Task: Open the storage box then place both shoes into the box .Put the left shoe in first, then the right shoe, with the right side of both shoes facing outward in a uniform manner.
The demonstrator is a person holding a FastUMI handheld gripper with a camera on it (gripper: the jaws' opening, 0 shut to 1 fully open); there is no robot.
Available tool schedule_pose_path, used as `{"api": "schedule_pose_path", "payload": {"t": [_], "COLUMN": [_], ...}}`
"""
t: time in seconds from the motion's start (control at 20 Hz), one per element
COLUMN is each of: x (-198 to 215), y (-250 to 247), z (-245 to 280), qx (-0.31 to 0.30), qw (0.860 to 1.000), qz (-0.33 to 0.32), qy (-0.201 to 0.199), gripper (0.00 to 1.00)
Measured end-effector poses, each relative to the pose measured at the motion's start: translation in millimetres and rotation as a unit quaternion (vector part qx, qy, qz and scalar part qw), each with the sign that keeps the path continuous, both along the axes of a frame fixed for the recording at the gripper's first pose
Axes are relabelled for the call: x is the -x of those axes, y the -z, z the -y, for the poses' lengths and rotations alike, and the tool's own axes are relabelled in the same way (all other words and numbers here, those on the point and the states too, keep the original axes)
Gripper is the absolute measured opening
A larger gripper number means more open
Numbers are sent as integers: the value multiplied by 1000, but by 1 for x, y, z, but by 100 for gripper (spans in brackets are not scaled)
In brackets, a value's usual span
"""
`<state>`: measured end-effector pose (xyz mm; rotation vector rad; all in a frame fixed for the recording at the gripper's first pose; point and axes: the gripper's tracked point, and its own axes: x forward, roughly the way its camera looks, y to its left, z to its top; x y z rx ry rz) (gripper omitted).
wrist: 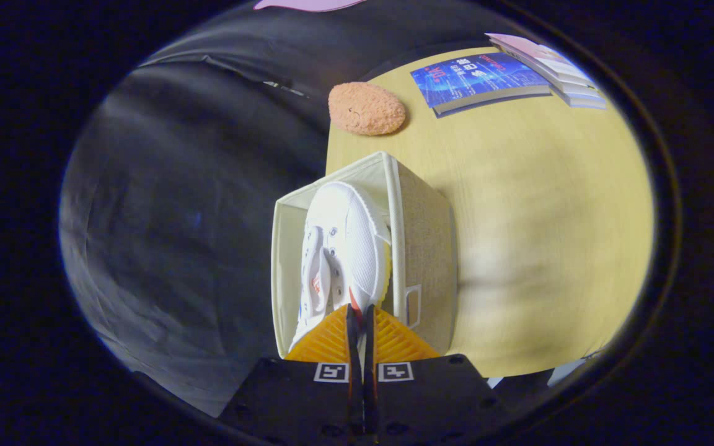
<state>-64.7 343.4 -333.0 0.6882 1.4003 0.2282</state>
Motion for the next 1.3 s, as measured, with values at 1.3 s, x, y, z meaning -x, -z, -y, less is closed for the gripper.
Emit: {"api": "schedule_pose_path", "payload": {"t": [1.3], "x": [-91], "y": [-91], "z": [144], "qx": [87], "qw": [971], "qz": [205], "qy": [86], "gripper": [10]}}
